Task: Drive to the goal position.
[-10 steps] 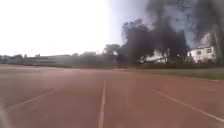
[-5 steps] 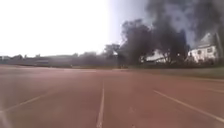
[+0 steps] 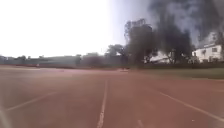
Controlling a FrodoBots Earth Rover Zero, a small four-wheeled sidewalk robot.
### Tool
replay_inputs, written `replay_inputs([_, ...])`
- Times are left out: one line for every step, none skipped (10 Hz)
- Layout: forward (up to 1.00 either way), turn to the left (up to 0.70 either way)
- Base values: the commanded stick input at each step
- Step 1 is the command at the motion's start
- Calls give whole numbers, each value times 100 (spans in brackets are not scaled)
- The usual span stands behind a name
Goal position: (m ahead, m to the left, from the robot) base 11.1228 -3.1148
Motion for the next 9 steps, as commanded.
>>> replay_inputs([70, 0])
replay_inputs([70, 0])
replay_inputs([70, 0])
replay_inputs([70, 0])
replay_inputs([70, 0])
replay_inputs([70, 0])
replay_inputs([70, 0])
replay_inputs([70, 0])
replay_inputs([70, 0])
